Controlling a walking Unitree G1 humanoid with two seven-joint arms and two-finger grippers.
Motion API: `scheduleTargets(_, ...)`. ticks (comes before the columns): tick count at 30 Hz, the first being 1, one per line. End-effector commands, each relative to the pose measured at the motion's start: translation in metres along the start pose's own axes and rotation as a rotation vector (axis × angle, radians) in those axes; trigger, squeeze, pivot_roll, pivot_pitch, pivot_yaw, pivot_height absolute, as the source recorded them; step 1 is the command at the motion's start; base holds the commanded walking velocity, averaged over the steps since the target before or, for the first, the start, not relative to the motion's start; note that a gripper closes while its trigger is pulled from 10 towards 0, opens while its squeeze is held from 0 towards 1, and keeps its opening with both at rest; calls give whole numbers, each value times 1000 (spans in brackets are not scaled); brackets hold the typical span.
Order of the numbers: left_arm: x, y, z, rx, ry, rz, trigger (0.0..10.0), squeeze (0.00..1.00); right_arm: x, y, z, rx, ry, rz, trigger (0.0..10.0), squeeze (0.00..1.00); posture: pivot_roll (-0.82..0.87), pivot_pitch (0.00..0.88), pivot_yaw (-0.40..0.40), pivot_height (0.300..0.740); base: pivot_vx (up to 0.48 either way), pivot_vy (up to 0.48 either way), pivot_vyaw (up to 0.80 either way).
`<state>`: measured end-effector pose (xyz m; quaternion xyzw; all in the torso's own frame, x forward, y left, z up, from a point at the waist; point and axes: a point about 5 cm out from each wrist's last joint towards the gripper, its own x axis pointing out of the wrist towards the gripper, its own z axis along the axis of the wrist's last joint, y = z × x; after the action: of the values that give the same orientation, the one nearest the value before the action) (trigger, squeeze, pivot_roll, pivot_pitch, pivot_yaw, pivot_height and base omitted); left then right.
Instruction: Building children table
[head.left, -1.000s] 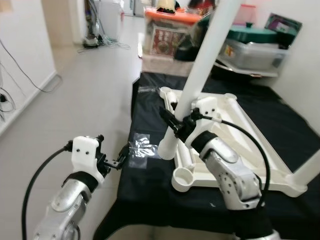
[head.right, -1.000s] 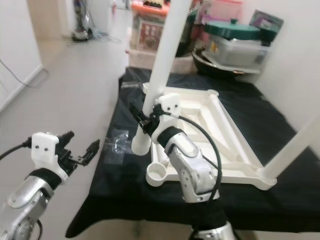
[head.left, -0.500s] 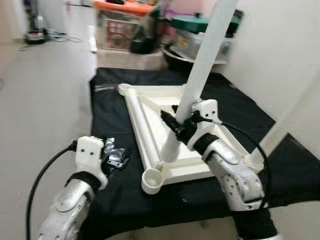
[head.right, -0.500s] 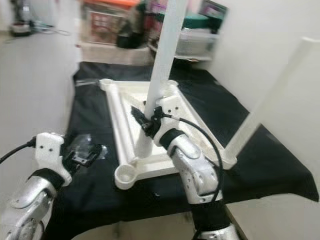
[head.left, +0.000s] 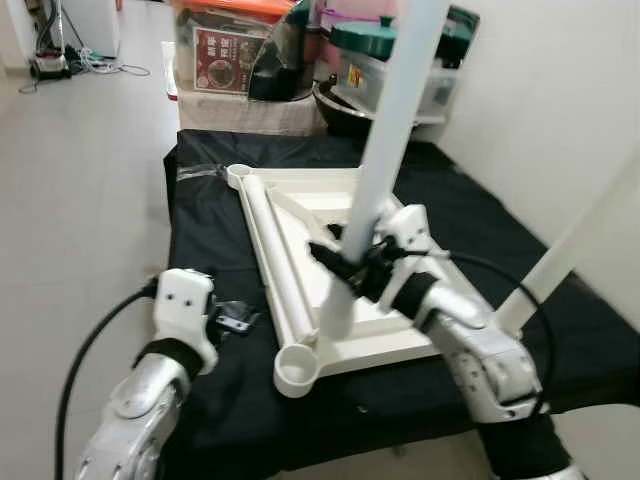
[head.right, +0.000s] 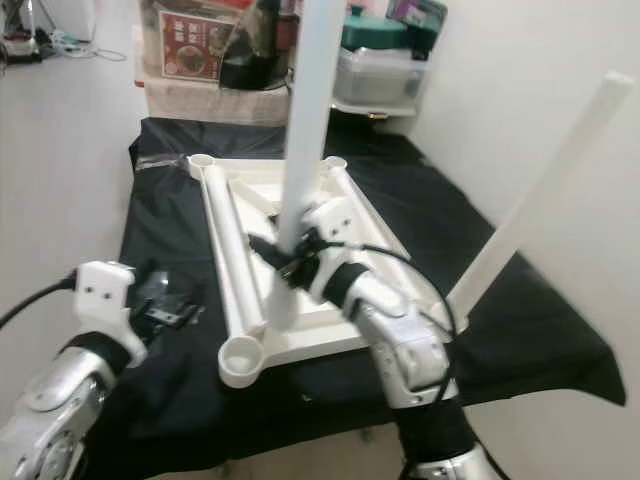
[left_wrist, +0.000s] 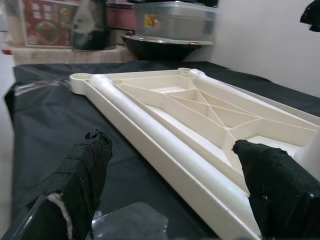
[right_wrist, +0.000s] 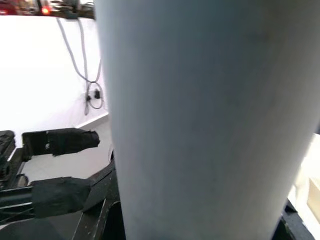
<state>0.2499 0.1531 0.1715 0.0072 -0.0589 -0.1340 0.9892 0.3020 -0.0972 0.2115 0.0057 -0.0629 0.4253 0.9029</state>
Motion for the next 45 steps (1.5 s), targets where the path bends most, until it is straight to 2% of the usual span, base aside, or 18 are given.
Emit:
scheduleTargets(1,-2,-3,-2,22,4,-3,10000,0,-1,4,-2,-14,-3,32,10000,0,98,0,-172,740,0,0,0)
scheduleTargets(5,-3,-4,-4,36,15,-7,10000,0,1,7,-4,3,2,44,10000,0,99,0,-174,740,0,0,0)
scheduleTargets(11,-2,-5,-5,46,27,-12,10000,0,4,8,-4,21,-9,33,10000,0,99,0,-170,740,0,-480,0)
scheduleTargets(16,-1,-2,-2,18,9,3,10000,0,6,9,-5,37,-17,26,10000,0,97,0,-164,740,0,0,0)
scheduleTargets(34,0,2,-3,30,24,7,10000,0,11,17,-7,63,-32,47,10000,0,112,0,-155,740,0,0,0)
scheduleTargets(38,0,0,-1,25,19,-13,10000,0,12,19,-7,71,-39,50,10000,0,121,0,-147,740,0,480,0)
scheduleTargets(45,-1,2,2,34,7,-13,10000,0,14,22,-7,90,-52,49,10000,0,125,0,-144,740,0,0,0)
